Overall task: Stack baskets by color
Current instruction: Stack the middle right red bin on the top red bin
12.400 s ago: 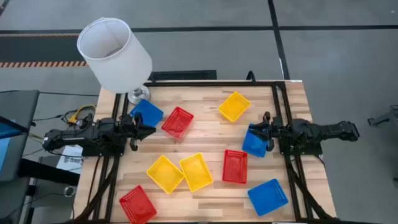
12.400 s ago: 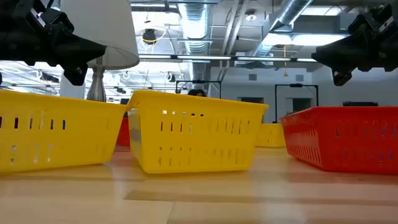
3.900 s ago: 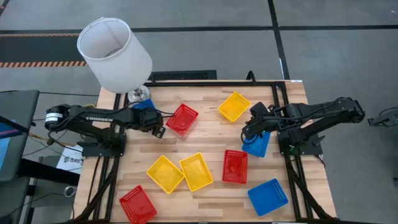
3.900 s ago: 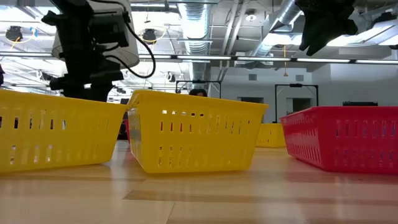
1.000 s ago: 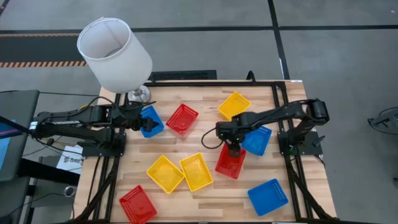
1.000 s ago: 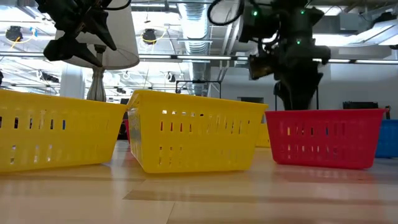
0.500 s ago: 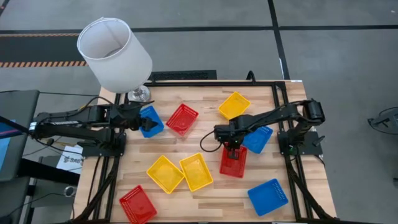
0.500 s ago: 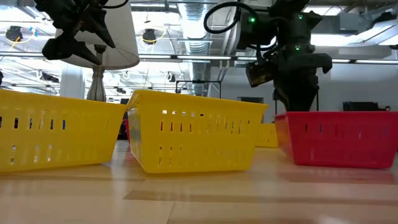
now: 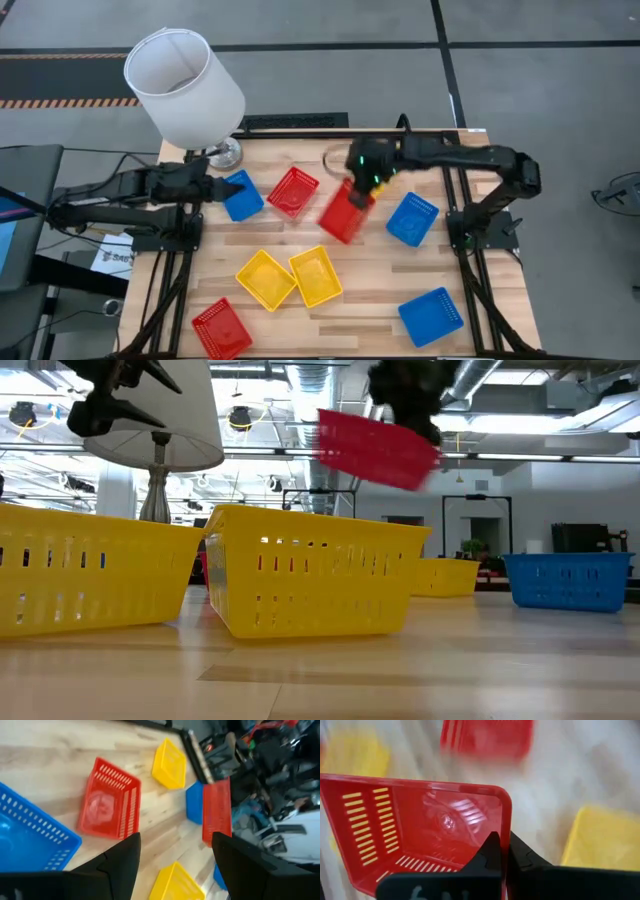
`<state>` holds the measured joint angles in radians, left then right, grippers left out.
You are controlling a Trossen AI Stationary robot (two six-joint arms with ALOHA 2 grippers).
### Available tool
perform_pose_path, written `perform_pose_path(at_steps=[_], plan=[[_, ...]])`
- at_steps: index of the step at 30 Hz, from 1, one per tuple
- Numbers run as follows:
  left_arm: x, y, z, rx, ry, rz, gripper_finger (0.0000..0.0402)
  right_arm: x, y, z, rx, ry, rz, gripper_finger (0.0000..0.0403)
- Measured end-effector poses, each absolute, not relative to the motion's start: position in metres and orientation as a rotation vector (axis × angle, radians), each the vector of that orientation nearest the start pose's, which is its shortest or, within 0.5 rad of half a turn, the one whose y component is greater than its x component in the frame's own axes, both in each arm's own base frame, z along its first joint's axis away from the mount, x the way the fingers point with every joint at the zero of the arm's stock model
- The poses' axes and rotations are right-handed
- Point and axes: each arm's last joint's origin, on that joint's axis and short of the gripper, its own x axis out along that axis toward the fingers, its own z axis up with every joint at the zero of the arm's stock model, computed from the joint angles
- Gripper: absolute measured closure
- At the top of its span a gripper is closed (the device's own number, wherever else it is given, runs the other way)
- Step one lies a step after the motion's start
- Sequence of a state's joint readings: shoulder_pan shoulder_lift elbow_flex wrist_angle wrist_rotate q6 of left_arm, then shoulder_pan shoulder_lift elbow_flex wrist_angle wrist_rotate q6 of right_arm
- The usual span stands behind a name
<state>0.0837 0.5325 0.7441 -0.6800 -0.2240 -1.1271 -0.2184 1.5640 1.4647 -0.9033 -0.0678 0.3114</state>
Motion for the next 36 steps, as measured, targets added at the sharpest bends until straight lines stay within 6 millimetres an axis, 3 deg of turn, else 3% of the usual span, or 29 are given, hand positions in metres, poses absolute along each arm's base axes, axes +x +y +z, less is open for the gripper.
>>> perform_pose_path(at_steps=[4, 8, 14, 22, 27, 32, 36], plan=[[0.098, 0.015, 0.307, -1.061, 0.204, 0.538, 0.0168, 0.333, -0.102, 0.347, 0.437, 0.865, -0.35, 0.0396], [0.095, 0.015, 0.308, -1.061, 0.194, 0.532, 0.0168, 0.358, -0.136, 0.357, 0.42, 0.834, -0.371, 0.0396], [0.094, 0.016, 0.308, -1.051, 0.18, 0.546, 0.0168, 0.398, -0.171, 0.343, 0.426, 0.848, -0.323, 0.0396], [0.094, 0.016, 0.308, -1.049, 0.181, 0.55, 0.0168, 0.444, -0.178, 0.302, 0.462, 0.906, -0.203, 0.0396], [0.094, 0.016, 0.308, -1.048, 0.181, 0.553, 0.0168, 0.461, -0.179, 0.277, 0.45, 0.941, -0.186, 0.0396], [0.093, 0.016, 0.307, -1.047, 0.186, 0.557, 0.0168, 0.465, -0.183, 0.258, 0.425, 0.998, -0.203, 0.0396], [0.093, 0.016, 0.307, -1.047, 0.186, 0.556, 0.0168, 0.461, -0.184, 0.256, 0.42, 1.038, -0.197, 0.0395]])
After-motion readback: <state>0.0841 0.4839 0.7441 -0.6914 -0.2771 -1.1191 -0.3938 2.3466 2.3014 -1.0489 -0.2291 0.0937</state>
